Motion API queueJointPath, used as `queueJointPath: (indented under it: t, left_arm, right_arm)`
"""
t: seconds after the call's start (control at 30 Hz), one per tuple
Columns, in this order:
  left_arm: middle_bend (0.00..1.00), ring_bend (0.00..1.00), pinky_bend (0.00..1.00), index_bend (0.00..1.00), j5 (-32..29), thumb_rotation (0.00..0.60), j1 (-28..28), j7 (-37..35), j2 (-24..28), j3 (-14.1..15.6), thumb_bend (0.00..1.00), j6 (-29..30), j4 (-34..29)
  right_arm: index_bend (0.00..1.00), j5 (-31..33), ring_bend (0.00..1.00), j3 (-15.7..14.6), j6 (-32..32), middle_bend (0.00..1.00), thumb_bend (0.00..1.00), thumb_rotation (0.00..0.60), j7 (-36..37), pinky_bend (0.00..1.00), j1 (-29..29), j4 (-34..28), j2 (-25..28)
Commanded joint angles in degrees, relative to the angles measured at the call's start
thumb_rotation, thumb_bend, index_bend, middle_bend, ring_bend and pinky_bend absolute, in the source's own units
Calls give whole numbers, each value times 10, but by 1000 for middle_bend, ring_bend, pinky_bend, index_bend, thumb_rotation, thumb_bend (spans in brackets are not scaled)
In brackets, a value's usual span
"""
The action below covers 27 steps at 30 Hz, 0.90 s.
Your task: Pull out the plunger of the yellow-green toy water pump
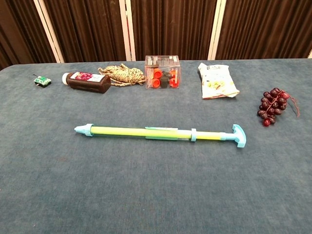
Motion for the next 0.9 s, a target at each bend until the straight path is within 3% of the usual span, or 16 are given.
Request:
queueJointPath:
  t: [0.03,0.37,0.6,0.9]
  left_arm:
    - [72,0,121,248,-27,600,-43,63,-13,-26,156,-56,-38]
    - [87,0,123,306,-126,600,-133,228,-118,-76,189,-160,-61]
    - [96,0,123,365,-191,600,-177,313,-196,-89,204,-196,-25]
    - [94,0,123,368,-264,600,-226,381,-273,-111,231,-213,37]
  right_arm:
    - [116,3,0,1,-2,0,100,600,1,30,0,-1,0]
    - [116,10,0,2,-10,0,99,600,3,30,3,-4,1]
    - [116,16,0,3,-16,0,100,600,6,30,6,-5,1]
    - [117,32,0,6,-30,0,99,600,6,30,10,-8,-2]
